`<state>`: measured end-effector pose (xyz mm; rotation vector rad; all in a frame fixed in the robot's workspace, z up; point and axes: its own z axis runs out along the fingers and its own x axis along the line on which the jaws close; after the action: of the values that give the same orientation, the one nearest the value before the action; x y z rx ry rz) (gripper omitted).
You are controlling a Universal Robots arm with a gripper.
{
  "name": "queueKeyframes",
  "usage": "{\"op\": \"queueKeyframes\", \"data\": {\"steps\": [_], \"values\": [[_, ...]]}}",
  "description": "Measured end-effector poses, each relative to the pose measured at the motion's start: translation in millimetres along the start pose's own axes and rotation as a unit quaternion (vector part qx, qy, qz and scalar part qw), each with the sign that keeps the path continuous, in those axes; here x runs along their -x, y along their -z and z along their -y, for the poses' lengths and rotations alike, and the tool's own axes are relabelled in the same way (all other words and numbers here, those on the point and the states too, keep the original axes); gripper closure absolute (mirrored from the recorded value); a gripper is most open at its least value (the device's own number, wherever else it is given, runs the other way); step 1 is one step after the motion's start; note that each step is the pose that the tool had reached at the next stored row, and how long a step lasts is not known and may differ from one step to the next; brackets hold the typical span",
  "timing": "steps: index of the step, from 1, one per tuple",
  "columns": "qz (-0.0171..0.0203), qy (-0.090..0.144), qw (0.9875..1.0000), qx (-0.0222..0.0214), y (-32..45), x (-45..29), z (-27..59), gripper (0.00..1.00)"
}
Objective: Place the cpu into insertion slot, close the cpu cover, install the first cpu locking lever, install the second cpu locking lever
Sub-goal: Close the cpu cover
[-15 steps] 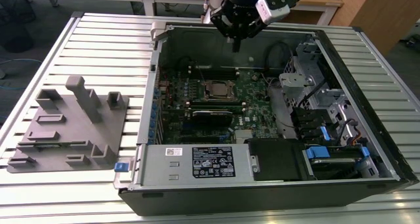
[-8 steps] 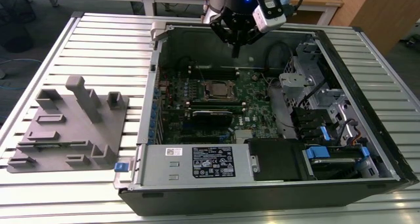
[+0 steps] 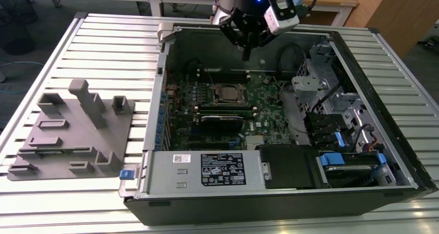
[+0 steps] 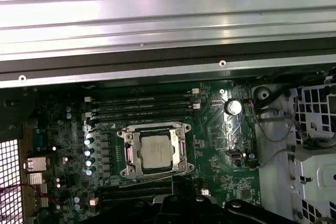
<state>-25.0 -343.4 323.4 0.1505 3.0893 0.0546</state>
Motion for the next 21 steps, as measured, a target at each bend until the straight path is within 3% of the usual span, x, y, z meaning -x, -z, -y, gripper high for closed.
{"op": "queueKeyframes", "data": {"steps": [10,21], "values": [[0.0002,-0.003,1.0000,-0.0002,-15.2,-8.0,5.8,0.90],[0.0002,-0.004,1.0000,-0.0003,-20.7,-8.5,9.6,0.90]]}}
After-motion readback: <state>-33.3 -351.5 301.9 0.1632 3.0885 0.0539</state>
